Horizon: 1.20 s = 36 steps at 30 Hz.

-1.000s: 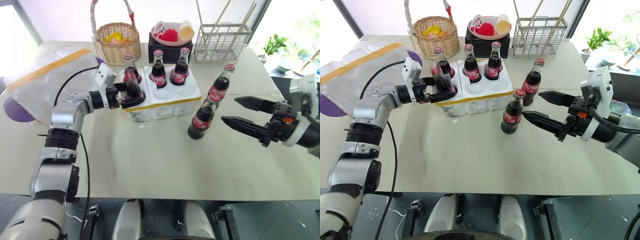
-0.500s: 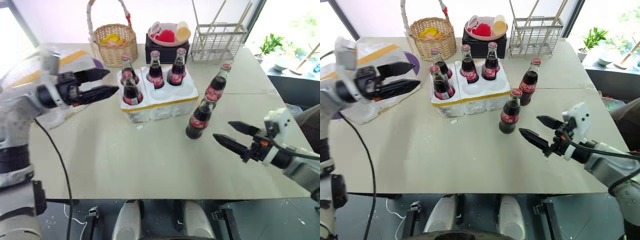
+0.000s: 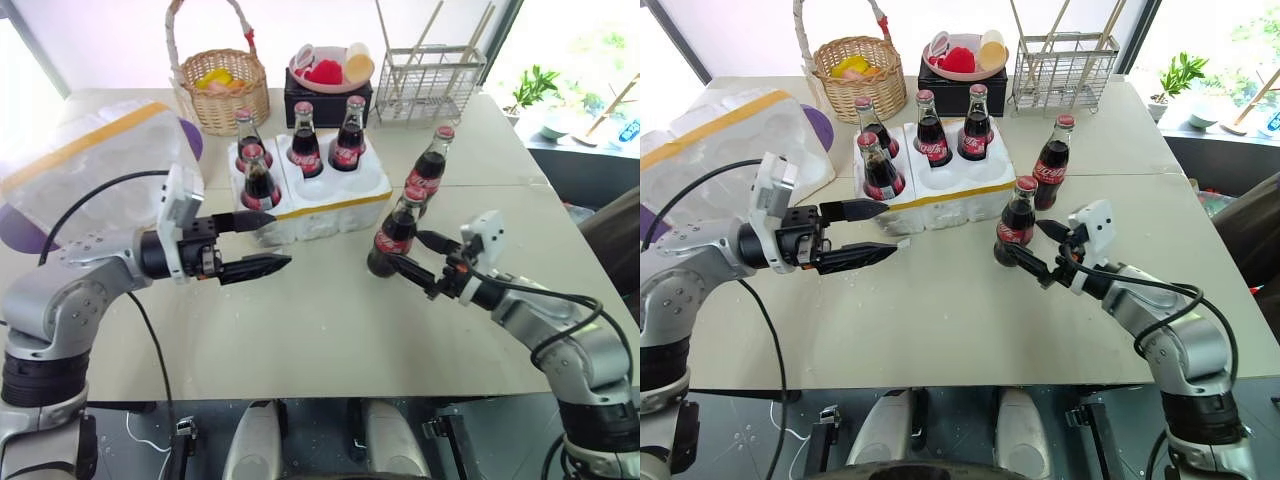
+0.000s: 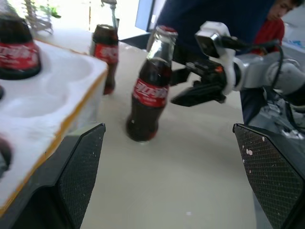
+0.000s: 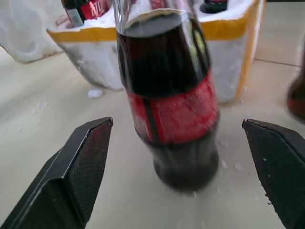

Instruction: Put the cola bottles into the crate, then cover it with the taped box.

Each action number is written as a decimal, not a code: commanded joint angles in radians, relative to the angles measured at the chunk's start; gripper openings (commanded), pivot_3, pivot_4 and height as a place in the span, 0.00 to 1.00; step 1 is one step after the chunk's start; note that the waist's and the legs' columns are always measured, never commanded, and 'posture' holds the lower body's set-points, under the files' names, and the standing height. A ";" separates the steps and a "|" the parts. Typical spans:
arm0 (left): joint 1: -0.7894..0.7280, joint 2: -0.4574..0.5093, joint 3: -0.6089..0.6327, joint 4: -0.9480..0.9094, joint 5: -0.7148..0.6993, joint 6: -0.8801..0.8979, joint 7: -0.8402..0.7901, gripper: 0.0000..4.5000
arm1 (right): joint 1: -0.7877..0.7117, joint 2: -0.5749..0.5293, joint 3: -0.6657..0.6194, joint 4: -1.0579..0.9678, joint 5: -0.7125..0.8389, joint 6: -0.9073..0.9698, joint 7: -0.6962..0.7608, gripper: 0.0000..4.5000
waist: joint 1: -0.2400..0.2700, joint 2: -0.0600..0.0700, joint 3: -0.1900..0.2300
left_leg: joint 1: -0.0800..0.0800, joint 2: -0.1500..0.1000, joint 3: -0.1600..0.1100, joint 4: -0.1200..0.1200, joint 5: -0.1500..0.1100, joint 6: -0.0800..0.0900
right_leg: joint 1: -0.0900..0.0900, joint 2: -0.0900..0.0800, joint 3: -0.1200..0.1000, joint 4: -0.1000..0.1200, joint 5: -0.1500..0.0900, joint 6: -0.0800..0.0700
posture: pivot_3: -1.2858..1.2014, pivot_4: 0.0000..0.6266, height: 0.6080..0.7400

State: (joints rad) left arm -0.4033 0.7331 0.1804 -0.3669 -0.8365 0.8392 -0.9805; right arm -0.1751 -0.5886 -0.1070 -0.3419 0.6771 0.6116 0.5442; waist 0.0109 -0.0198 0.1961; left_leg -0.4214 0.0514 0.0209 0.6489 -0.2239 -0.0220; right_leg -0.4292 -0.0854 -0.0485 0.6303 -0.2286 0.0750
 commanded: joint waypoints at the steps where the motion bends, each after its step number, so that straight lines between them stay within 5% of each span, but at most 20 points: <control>1: -0.004 0.016 0.018 -0.006 0.005 -0.034 -0.001 1.00 | -0.047 0.030 0.014 0.017 -0.028 -0.035 0.017 1.00 | 0.001 0.000 0.000 | 0.000 0.000 0.000 0.000 0.000 0.000 | 0.000 0.000 0.000 0.000 0.000 0.000 | 0.52 0.24 1.00; 7: -0.010 0.008 0.006 0.011 0.017 -0.058 0.008 1.00 | -0.126 0.097 0.070 0.132 -0.110 -0.065 0.015 1.00 | 0.000 0.000 0.000 | 0.000 0.000 0.000 0.000 0.000 0.000 | 0.000 0.000 0.000 0.000 0.000 0.000 | 0.52 0.24 1.00; 12: 0.009 0.016 0.041 -0.003 -0.005 -0.048 0.032 1.00 | -0.191 0.111 0.009 0.110 -0.060 -0.039 0.023 0.64 | 0.001 0.000 0.000 | 0.000 0.000 0.000 0.000 0.000 0.000 | 0.000 0.000 0.000 0.000 0.000 0.001 | 0.52 0.24 1.00; 18: 0.053 0.029 0.132 -0.007 -0.056 -0.026 0.081 1.00 | -0.358 0.047 -0.100 -0.006 0.187 0.111 0.086 0.64 | -0.005 0.003 0.002 | -0.002 0.000 0.000 0.000 0.000 0.000 | -0.003 0.000 0.001 0.001 0.002 0.004 | 0.52 0.24 1.00; 22: 0.076 0.031 0.171 -0.017 -0.082 -0.017 0.116 1.00 | -0.511 0.066 -0.086 0.044 0.211 0.150 0.054 0.64 | -0.006 0.003 0.002 | -0.002 0.002 0.000 -0.001 0.000 0.000 | -0.003 0.002 0.001 0.001 0.002 0.004 | 0.52 0.24 1.00; 27: 0.109 0.023 0.179 -0.057 -0.101 -0.021 0.150 1.00 | -0.744 0.177 0.076 0.307 0.003 0.044 0.048 0.64 | -0.021 0.003 0.002 | -0.002 0.002 0.001 0.000 0.000 0.000 | -0.003 0.002 0.002 0.001 0.003 0.002 | 0.52 0.24 1.00; 36: 0.133 0.026 0.187 -0.107 -0.118 -0.034 0.201 1.00 | -0.866 0.314 0.192 0.696 -0.214 -0.125 0.130 0.64 | -0.023 0.003 0.002 | -0.005 0.001 0.001 -0.001 0.000 0.000 | -0.006 0.002 0.002 0.000 0.004 0.002 | 0.52 0.24 1.00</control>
State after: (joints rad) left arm -0.2722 0.7499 0.3373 -0.4352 -0.9357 0.8225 -0.7863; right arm -1.0006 -0.2873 0.0880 0.3435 0.4905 0.5318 0.6579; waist -0.0120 -0.0166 0.1982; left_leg -0.4265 0.0529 0.0218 0.6480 -0.2237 -0.0222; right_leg -0.4352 -0.0830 -0.0466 0.6308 -0.2246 0.0773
